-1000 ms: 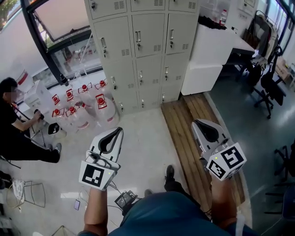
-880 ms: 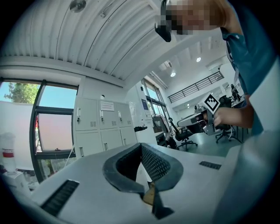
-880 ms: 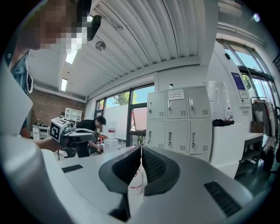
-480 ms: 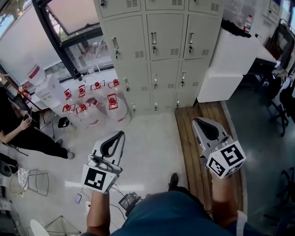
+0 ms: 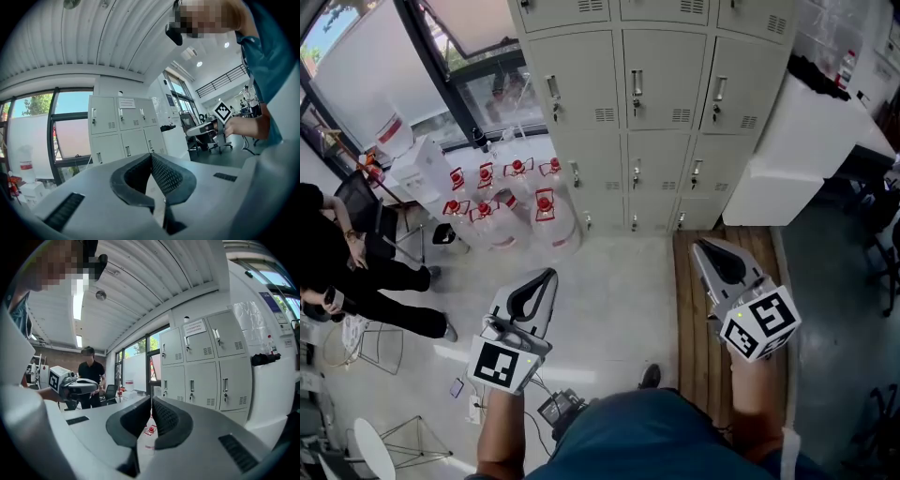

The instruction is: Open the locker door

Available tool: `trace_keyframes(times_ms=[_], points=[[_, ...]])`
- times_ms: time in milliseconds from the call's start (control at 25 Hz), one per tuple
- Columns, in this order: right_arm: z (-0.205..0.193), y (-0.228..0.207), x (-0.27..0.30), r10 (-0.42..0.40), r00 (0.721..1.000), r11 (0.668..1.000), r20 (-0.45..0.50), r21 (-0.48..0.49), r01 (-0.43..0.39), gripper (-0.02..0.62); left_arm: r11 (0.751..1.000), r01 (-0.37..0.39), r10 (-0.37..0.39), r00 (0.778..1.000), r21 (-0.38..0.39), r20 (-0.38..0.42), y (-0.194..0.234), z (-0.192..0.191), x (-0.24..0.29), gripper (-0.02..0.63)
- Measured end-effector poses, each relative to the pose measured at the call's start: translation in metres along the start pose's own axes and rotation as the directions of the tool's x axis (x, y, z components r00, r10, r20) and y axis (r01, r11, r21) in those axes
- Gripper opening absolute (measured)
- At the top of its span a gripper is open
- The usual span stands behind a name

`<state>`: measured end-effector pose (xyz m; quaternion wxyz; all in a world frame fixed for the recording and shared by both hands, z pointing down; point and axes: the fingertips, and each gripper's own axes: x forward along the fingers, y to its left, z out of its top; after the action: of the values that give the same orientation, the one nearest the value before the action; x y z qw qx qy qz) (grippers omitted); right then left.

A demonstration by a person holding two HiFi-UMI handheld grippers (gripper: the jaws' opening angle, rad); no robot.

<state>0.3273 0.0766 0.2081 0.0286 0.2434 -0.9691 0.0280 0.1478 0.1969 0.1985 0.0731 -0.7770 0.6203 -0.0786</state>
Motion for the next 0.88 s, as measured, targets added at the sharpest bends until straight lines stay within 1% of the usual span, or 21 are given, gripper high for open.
trace_keyframes(times_ms=[200, 320, 440, 680, 760, 880], points=[[0.002, -0.039, 0.012, 0.036, 0.999, 0.999, 0.020, 0.007, -0.036, 0.038, 1.000, -0.026, 0.026, 1.000, -0.001, -0.014, -0.004, 0.002, 0.036, 0.017], [0.002, -0.063, 0.014, 0.048, 0.998, 0.999, 0.033, 0.011, -0.048, 0.038, 1.000, -0.024, 0.023, 1.000, -0.012, -0.010, -0.010, 0.005, 0.060, 0.017], [0.000, -0.088, 0.014, 0.045, 0.998, 0.999, 0.043, 0.020, -0.045, 0.038, 1.000, -0.018, 0.018, 1.000, -0.004, -0.012, -0.017, 0.008, 0.083, 0.017], [-0.013, -0.120, 0.020, 0.016, 0.999, 0.998, 0.036, 0.062, -0.018, 0.038, 1.000, 0.018, -0.017, 0.999, 0.011, -0.035, -0.018, 0.006, 0.120, 0.017], [-0.018, -0.129, 0.023, -0.007, 1.000, 0.998, 0.026, 0.068, 0.006, 0.038, 0.999, 0.038, -0.037, 0.999, 0.018, -0.039, -0.011, 0.002, 0.135, 0.017], [-0.025, -0.143, 0.029, -0.061, 0.998, 0.996, 0.009, 0.069, 0.060, 0.038, 0.997, 0.079, -0.078, 0.996, 0.007, -0.033, 0.003, -0.010, 0.158, 0.017]])
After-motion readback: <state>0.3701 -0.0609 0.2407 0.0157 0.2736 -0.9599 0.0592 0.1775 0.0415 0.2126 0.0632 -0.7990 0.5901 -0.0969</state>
